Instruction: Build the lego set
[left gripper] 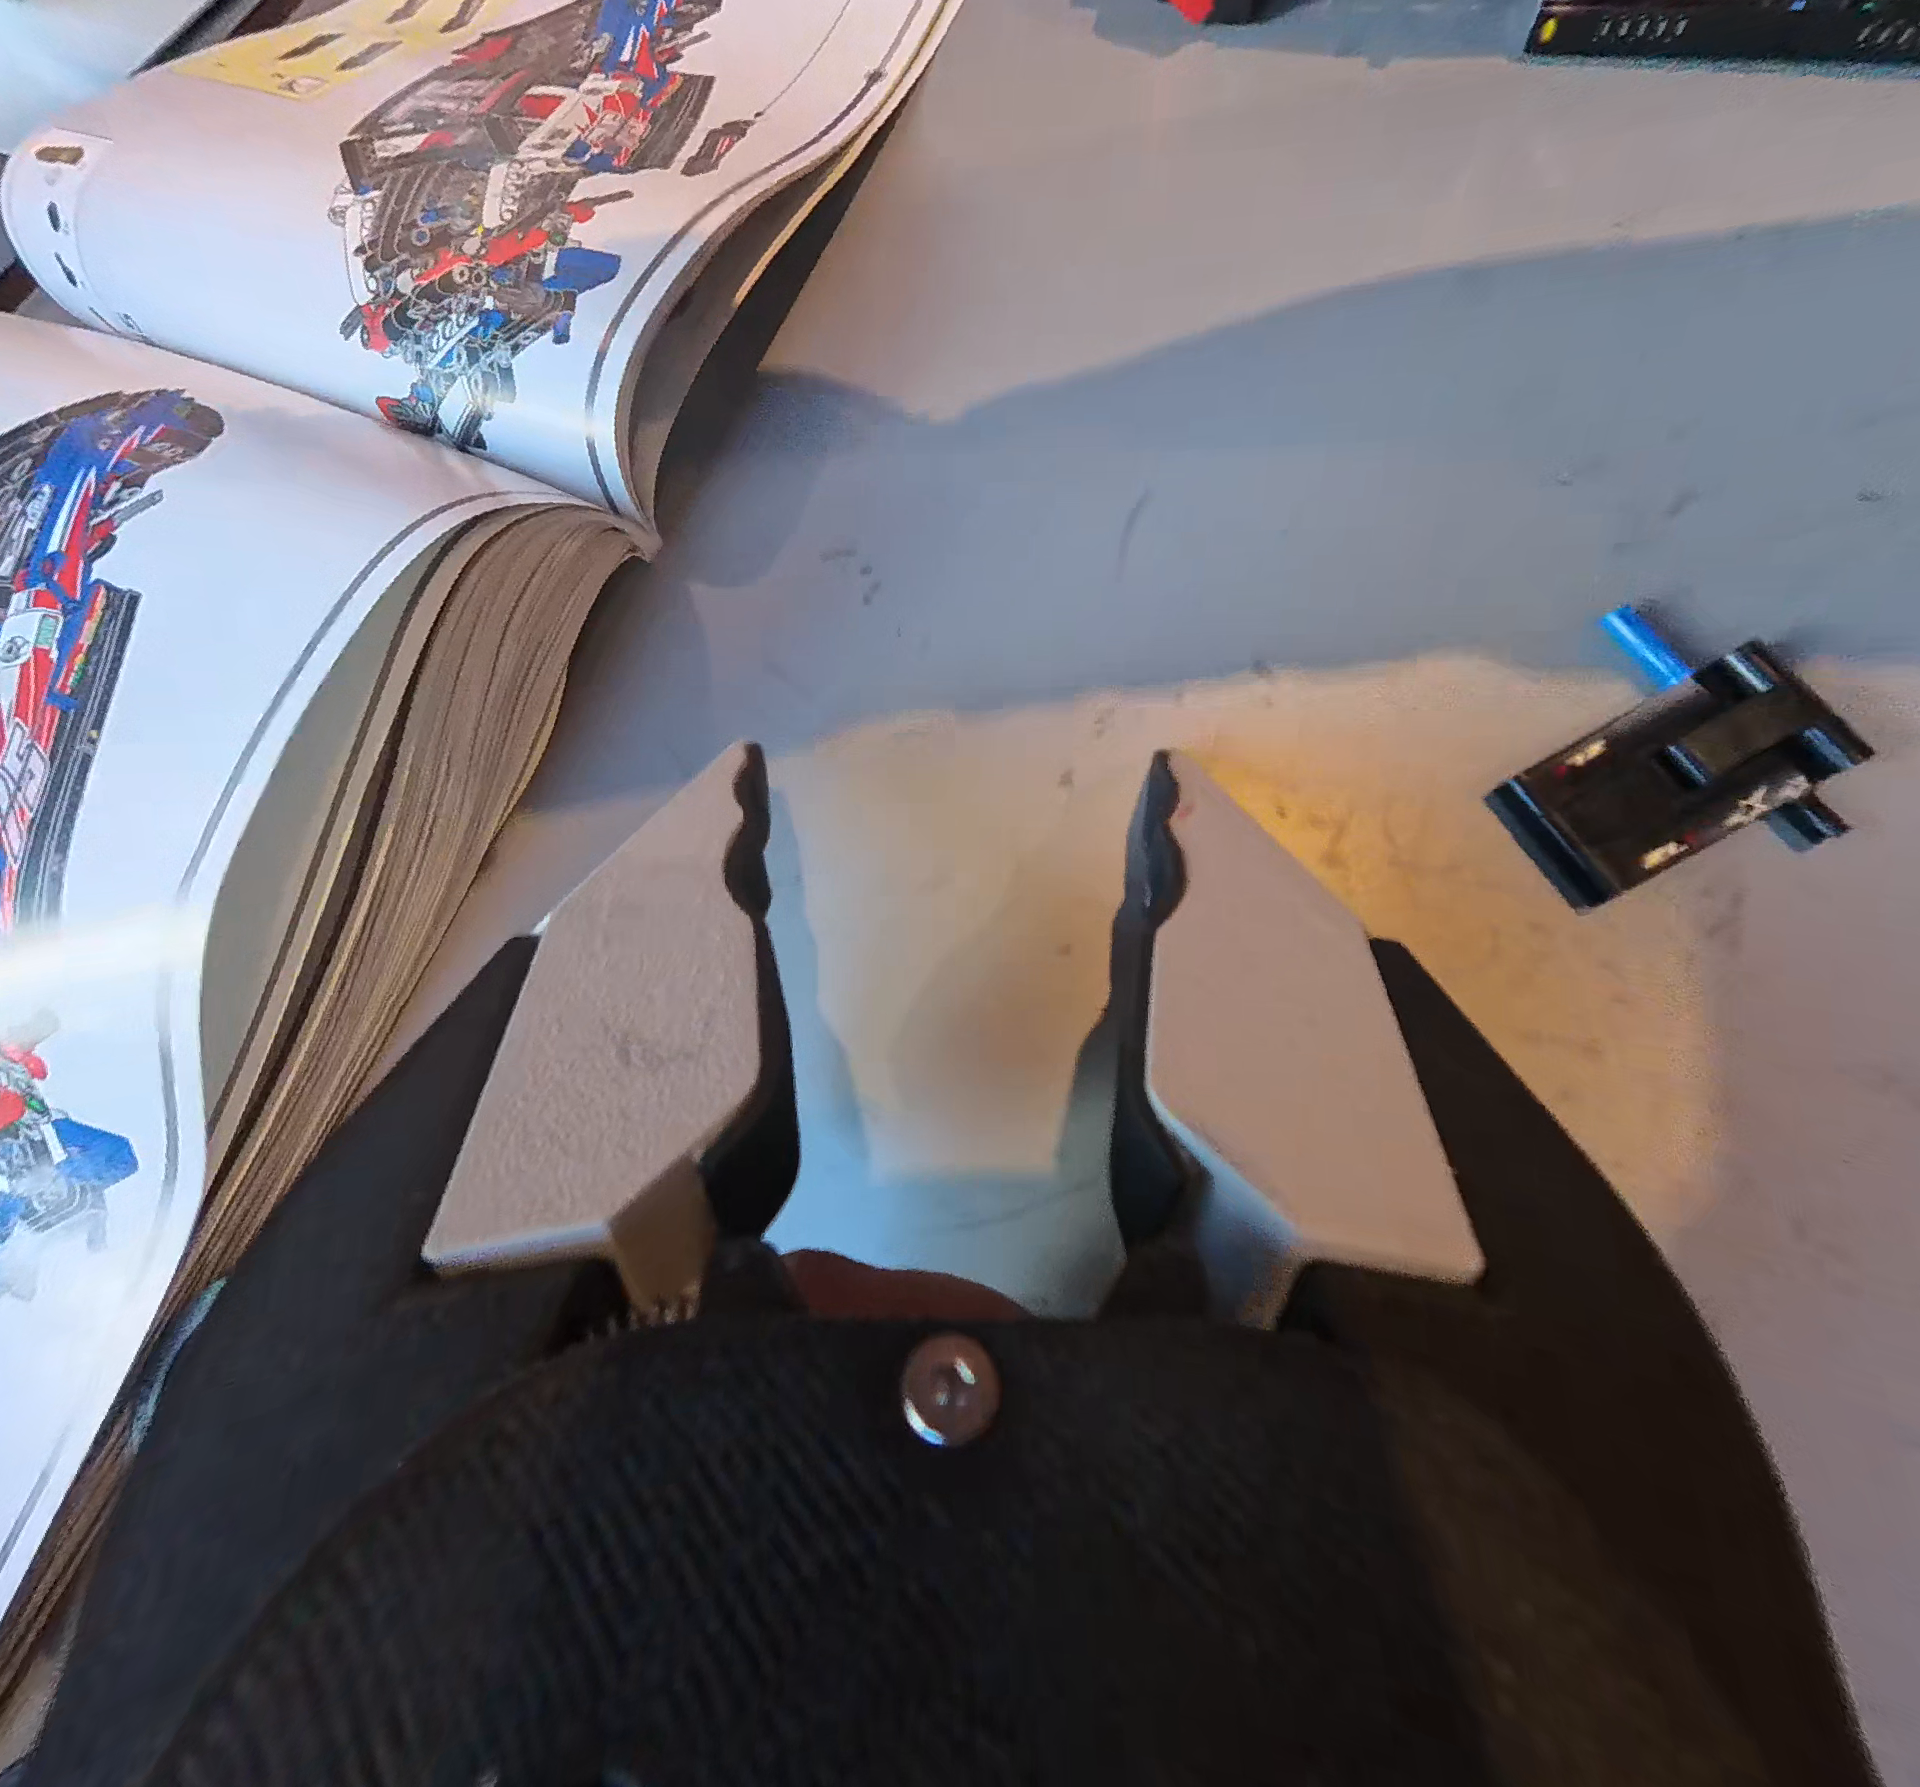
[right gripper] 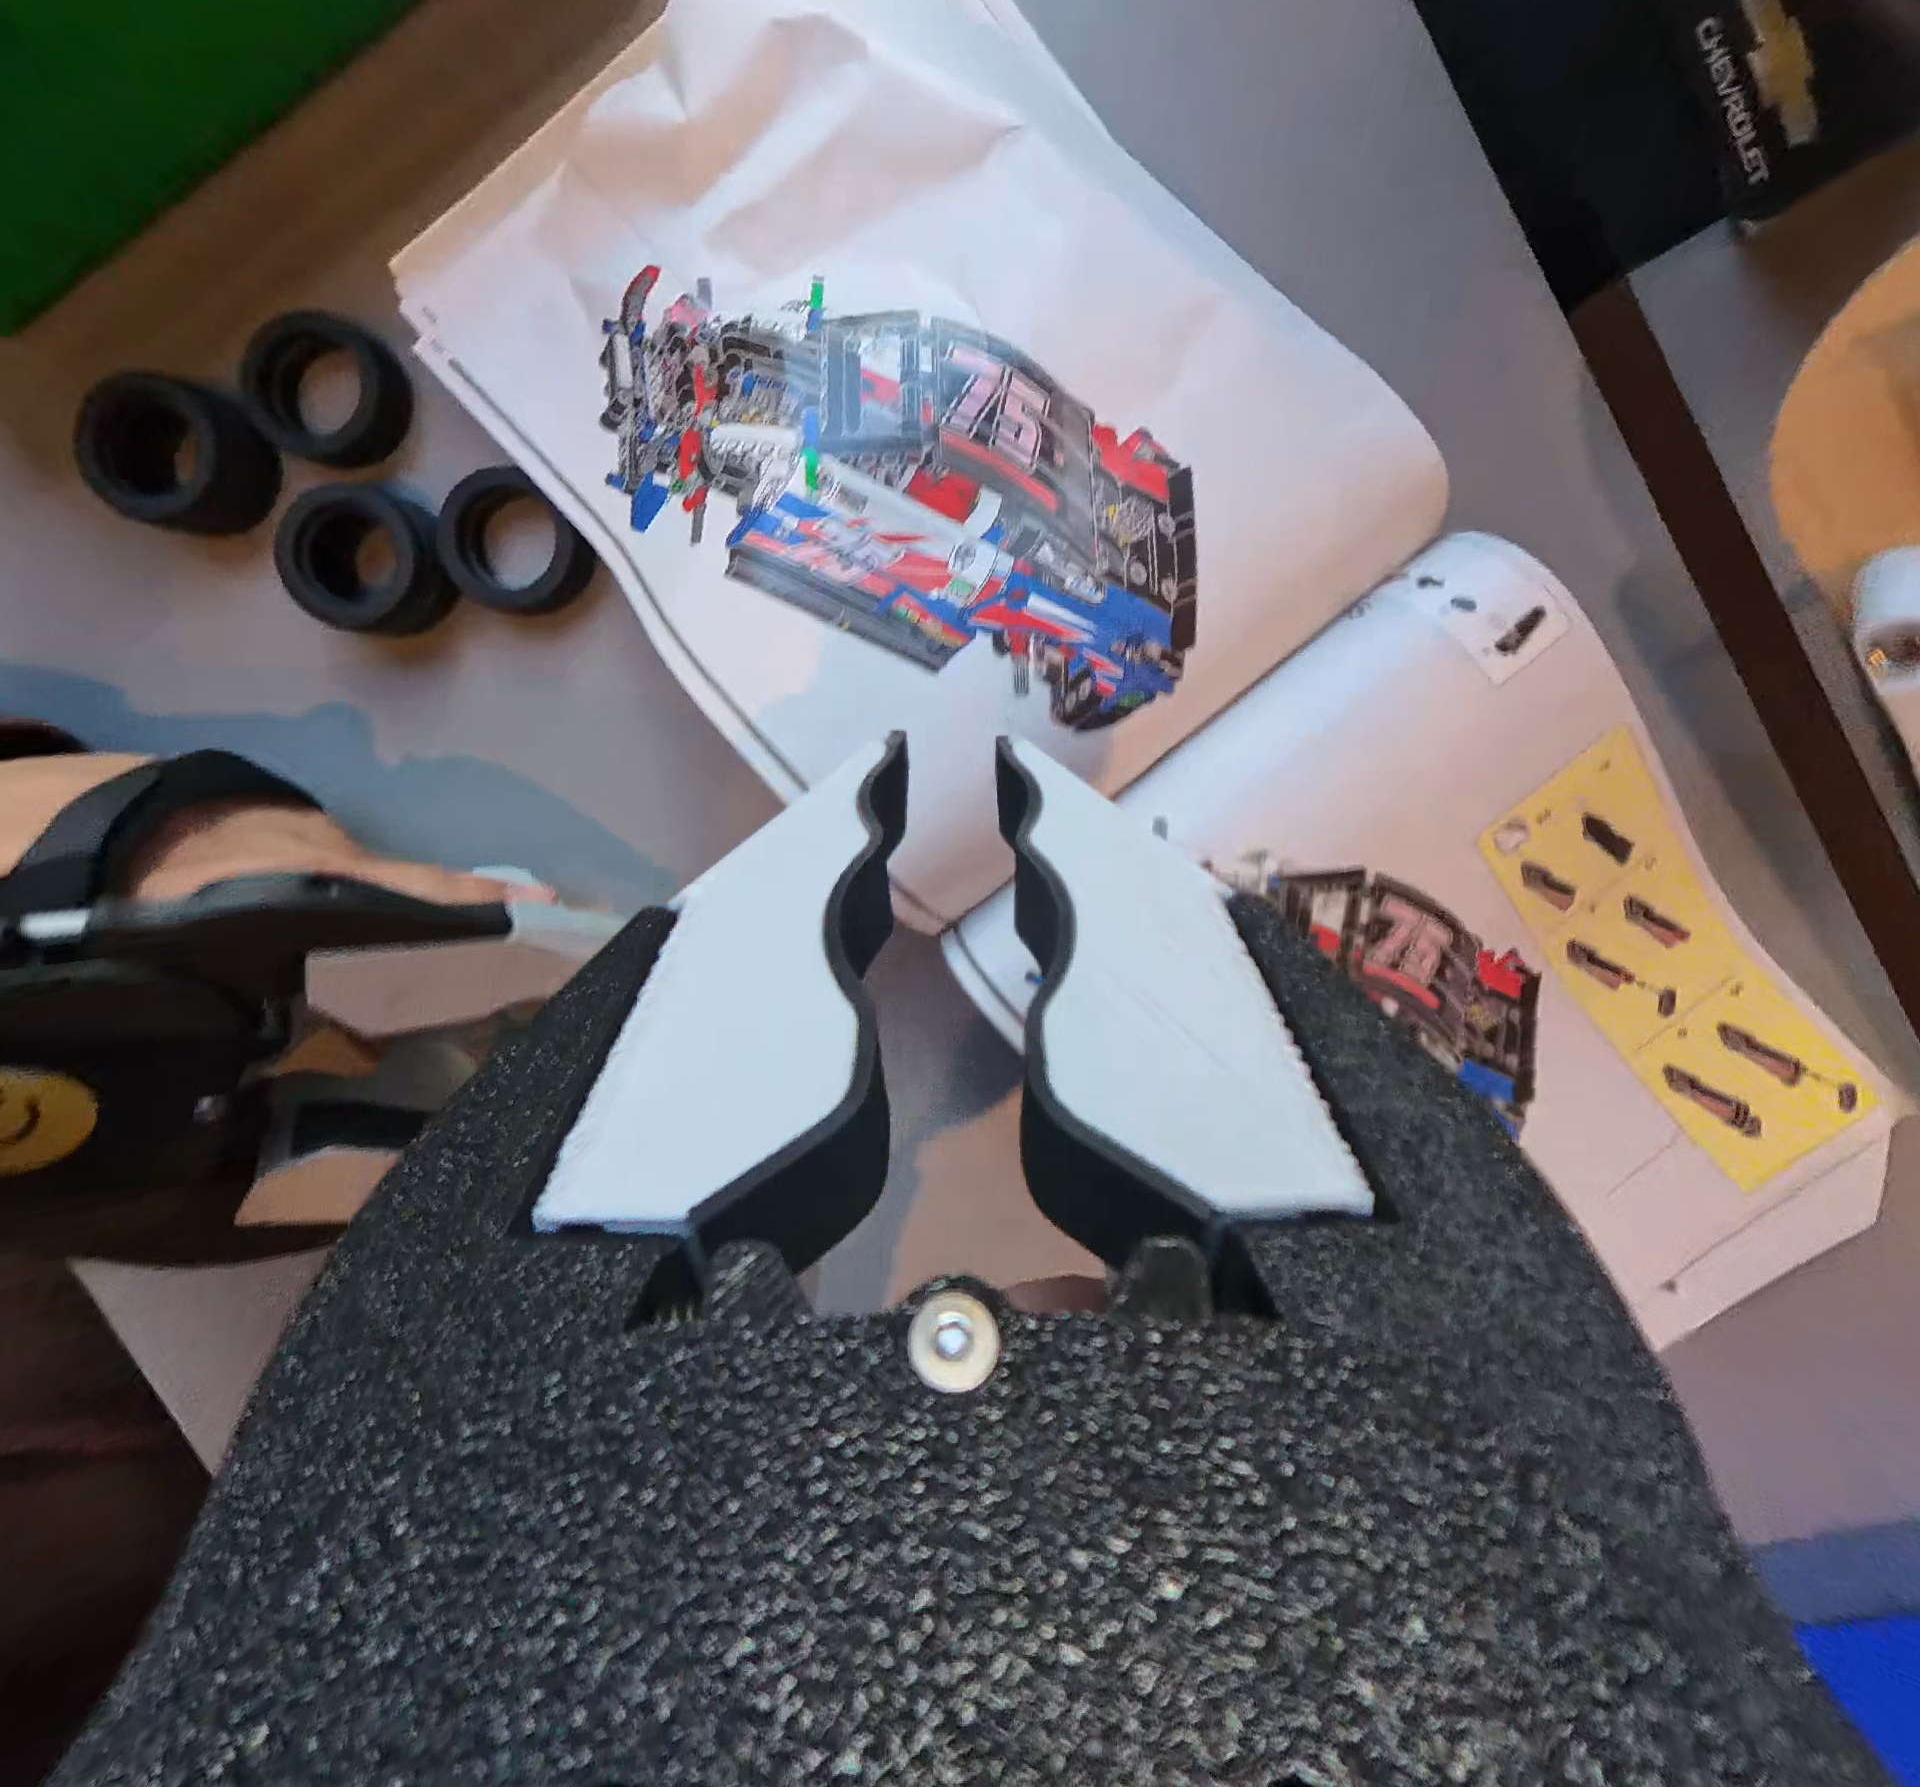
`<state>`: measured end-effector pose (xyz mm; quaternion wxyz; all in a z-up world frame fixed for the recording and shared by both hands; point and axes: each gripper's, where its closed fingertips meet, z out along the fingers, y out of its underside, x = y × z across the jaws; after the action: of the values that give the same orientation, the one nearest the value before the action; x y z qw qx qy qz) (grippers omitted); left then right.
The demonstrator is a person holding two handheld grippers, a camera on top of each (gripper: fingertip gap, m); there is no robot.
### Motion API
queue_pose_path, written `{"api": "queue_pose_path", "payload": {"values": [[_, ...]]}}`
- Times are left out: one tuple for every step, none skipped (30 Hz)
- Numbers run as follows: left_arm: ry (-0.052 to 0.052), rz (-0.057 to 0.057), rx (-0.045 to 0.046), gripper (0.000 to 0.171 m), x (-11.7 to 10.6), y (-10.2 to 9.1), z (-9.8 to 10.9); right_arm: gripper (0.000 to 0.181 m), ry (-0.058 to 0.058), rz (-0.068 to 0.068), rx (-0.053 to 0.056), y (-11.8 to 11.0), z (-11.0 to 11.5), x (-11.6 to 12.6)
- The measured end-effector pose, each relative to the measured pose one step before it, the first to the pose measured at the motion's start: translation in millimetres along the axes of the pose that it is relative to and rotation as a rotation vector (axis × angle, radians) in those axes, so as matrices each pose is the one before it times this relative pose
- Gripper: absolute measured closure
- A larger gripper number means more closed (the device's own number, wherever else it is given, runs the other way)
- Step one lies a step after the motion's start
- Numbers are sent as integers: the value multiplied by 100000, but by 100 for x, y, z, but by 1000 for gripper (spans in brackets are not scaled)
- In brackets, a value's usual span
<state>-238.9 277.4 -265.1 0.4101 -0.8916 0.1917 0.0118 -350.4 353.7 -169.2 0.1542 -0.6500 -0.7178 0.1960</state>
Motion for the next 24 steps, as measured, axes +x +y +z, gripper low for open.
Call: {"api": "queue_pose_path", "payload": {"values": [[169,-797,-303,100,-120,67,4,164,1201,321,3114,695,-900,-244],[24,-702,-293,100,-117,53,-5,164,780,1020,3398,820,-991,-363],[110,-488,-202,100,-50,29,10,163,-403,1232,2785,1044,-939,-593],[146,-233,-42,100,15,6,2,161,-1003,1102,1957,1258,-836,-748],[64,15,101,100,53,-8,5,158,-543,1112,1758,1352,-669,-713],[212,106,210,101,114,-40,19,156,204,1096,1480,1396,-521,-628],[211,127,58,102,102,-23,1,153,1163,976,847,1421,-357,-436],[-6,97,27,102,52,-18,3,151,2359,885,741,1272,-214,-170],[-52,41,-5,101,29,-14,-9,150,3146,532,919,1011,-109,68],[-111,-195,124,101,41,-35,-28,150,3547,595,1186,689,-71,277],[16,-404,794,101,64,-168,-86,150,3095,1324,1726,288,-43,378],[453,-354,1767,101,174,-349,-180,150,1253,2013,2331,-128,-16,294],[704,-288,2571,102,248,-507,-258,151,-957,2735,2663,-432,33,86],[823,-174,2864,102,280,-555,-275,152,-2658,3115,2284,-565,138,-123],[1264,166,3025,102,354,-565,-266,152,-3648,2323,1207,-582,297,-321],[1162,330,2938,102,334,-538,-220,150,-3542,604,243,-586,496,-417],[519,311,2495,103,218,-445,-192,149,-1913,-1328,-135,-651,725,-279],[179,259,1895,105,122,-333,-144,147,81,-2744,-182,-731,955,-66],[257,-33,1391,106,97,-245,-103,147,989,-2959,-381,-800,1160,51],[433,-500,988,106,111,-188,-86,147,370,-2331,-179,-940,1380,-23],[716,-906,928,107,128,-168,-82,146,-520,-1118,672,-1112,1546,-113],[1179,-895,725,107,196,-144,-72,146,-984,19,674,-1057,1722,-87],[1205,-727,747,107,192,-131,-61,145,-954,495,-1071,-661,1823,-2],[871,-823,467,107,155,-65,-27,146,-1012,370,-2779,-239,1824,-9]]}}
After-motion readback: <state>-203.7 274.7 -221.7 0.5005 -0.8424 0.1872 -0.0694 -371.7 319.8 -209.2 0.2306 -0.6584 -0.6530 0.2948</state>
